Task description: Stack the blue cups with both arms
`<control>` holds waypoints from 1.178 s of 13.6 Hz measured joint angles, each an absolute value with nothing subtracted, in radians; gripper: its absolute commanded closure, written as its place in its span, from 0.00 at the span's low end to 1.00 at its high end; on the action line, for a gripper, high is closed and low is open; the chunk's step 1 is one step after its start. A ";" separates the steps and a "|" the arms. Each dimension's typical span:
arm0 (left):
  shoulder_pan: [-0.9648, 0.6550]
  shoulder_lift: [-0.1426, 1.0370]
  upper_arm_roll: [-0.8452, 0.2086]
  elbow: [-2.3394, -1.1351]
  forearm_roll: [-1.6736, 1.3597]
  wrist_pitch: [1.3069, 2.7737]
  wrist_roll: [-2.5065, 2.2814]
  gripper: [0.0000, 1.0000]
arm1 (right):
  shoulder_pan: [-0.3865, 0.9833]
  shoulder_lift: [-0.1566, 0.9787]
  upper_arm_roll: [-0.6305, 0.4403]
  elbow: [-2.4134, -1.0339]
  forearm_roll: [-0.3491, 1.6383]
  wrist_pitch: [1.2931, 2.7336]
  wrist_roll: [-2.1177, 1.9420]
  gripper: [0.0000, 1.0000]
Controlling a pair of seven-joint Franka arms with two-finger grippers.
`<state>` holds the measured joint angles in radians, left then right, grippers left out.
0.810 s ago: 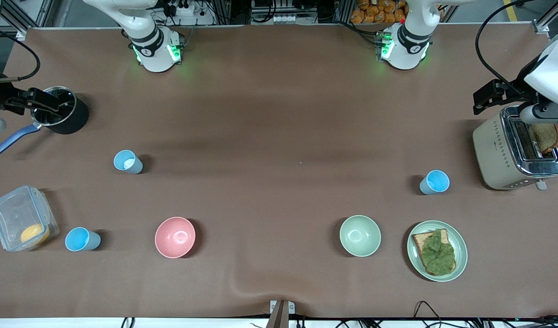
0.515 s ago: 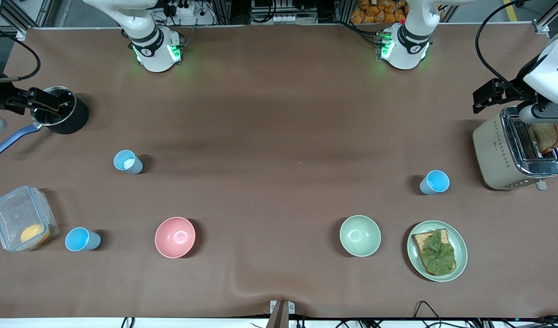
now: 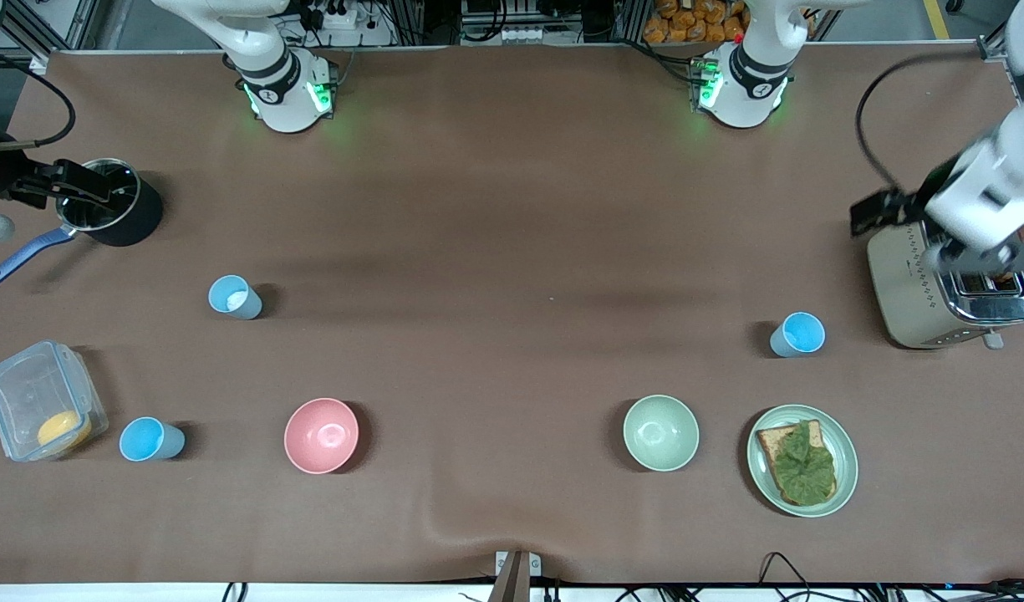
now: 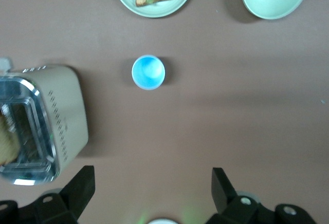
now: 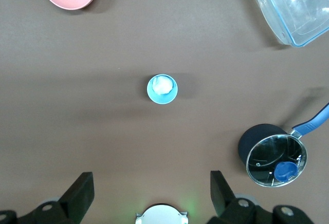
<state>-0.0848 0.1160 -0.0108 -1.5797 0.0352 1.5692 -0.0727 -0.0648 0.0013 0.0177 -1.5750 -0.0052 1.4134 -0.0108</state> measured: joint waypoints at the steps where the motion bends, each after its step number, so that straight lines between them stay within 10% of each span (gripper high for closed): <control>1: -0.074 0.132 -0.011 -1.628 0.044 1.636 -0.073 0.00 | -0.065 0.002 0.018 -1.575 -0.005 1.414 -0.011 0.00; 9: 0.018 0.193 -0.010 -1.996 0.075 2.193 -0.055 0.00 | 0.072 0.187 0.026 -1.582 -0.046 1.461 -0.007 0.00; 16: 0.039 0.286 -0.011 -2.045 0.076 2.300 -0.055 0.00 | 0.065 0.299 0.013 -1.798 -0.047 1.799 -0.007 0.00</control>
<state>0.0388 0.2863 -0.0111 -2.0453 0.0755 2.3004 -0.0548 0.0647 0.2991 0.0128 -1.7978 -0.0475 1.7986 -0.0074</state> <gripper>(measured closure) 0.000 0.000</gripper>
